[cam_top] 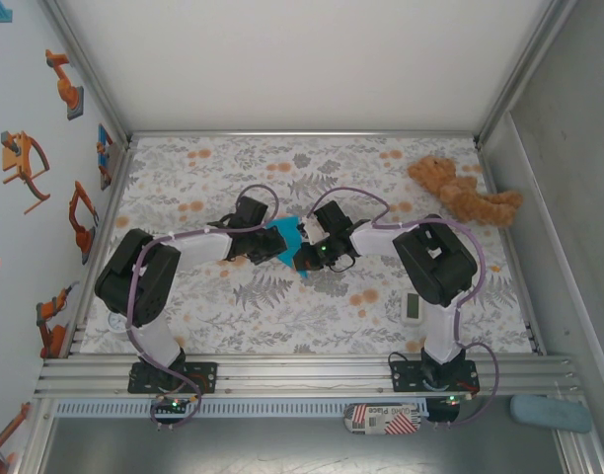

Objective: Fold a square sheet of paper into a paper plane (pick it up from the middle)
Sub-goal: Third fold the triangle at the center of the table.

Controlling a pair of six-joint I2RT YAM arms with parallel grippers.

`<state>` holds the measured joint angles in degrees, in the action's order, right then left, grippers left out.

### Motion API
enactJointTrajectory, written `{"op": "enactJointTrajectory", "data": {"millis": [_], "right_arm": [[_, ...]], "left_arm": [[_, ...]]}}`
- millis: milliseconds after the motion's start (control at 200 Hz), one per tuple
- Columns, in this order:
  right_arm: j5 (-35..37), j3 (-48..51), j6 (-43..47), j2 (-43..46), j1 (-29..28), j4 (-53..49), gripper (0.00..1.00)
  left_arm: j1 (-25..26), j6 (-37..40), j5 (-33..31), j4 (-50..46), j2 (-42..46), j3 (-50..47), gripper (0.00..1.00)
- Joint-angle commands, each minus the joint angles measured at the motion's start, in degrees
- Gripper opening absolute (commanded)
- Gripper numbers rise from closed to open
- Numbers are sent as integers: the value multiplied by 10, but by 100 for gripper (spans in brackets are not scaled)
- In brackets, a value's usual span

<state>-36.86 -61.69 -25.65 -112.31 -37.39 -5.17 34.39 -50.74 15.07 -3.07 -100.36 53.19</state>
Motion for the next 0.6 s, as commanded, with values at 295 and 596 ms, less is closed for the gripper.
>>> {"op": "enactJointTrajectory", "data": {"millis": [295, 596], "right_arm": [[0, -12, 11, -4, -4, -11, 4], [6, -11, 9, -7, -5, -12, 4]], "left_arm": [[-9, -13, -39, -42, 1, -5, 13], [-9, -18, -49, -52, -4, -9, 13]]}}
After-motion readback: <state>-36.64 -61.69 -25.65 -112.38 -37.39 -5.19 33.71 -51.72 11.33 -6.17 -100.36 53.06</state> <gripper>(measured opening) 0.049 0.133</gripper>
